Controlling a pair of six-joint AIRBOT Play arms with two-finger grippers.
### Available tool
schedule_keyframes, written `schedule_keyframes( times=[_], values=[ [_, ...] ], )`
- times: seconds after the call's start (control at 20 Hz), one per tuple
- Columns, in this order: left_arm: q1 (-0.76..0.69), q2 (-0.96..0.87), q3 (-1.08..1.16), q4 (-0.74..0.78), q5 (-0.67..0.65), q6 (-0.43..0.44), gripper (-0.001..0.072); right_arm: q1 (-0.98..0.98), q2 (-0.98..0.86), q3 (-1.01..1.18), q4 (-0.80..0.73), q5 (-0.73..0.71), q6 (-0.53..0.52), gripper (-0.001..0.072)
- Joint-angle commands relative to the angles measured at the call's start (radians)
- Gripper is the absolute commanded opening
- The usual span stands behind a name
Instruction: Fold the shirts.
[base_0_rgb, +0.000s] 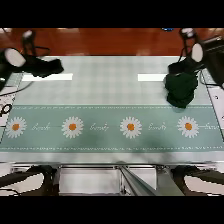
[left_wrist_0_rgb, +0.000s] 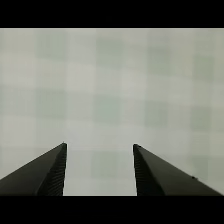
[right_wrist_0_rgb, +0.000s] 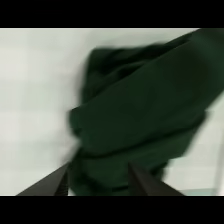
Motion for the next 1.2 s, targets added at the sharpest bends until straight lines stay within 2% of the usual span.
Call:
schedule_keyframes(
  times=[0.0,0.05,0.15,0.2,0.35,0.5,0.65,0.7,0.75,0.9,1.0,1.15],
  values=[
    [0.109,0.103,0.016,0.016,-0.050,0.055,0.0506,-0.125,0.060,0.016,-0.108,-0.025,0.048,0.0413],
    [0.118,0.165,-0.039,0.016,-0.029,0.076,0.0507,-0.200,0.070,-0.019,-0.013,-0.056,0.080,0.0413],
    [0.103,0.302,-0.225,0.014,0.059,0.098,0.0507,-0.321,0.059,-0.134,0.192,-0.187,0.078,0.0412],
    [0.082,0.358,-0.333,0.014,0.103,0.098,0.0506,-0.356,0.036,-0.180,0.254,-0.254,0.073,0.0412],
    [0.035,0.411,-0.528,0.013,0.194,0.096,0.0507,-0.395,-0.101,-0.181,0.329,-0.336,0.074,0.0412],
    [0.034,0.374,-0.573,-0.039,0.251,0.074,0.0506,-0.385,-0.248,-0.094,0.396,-0.340,0.059,0.0412],
    [0.034,0.323,-0.573,-0.103,0.269,0.075,0.0506,-0.361,-0.370,-0.009,0.486,-0.283,0.048,0.0398],
    [0.034,0.314,-0.573,-0.103,0.280,0.075,0.0505,-0.355,-0.392,0.010,0.500,-0.249,0.020,0.0278],
    [0.034,0.310,-0.573,-0.103,0.294,0.074,0.0505,-0.342,-0.396,0.022,0.502,-0.222,-0.024,0.0028],
    [0.044,0.314,-0.560,-0.102,0.322,0.075,0.0505,-0.307,-0.314,0.064,0.459,-0.215,-0.066,0.0024],
    [0.081,0.330,-0.512,-0.101,0.249,0.076,0.0505,-0.298,-0.209,0.123,0.458,-0.204,-0.111,0.0024],
    [0.157,0.406,-0.447,-0.102,0.126,0.139,0.0505,-0.293,-0.046,0.201,0.461,-0.167,-0.154,0.0024]
  ],
)
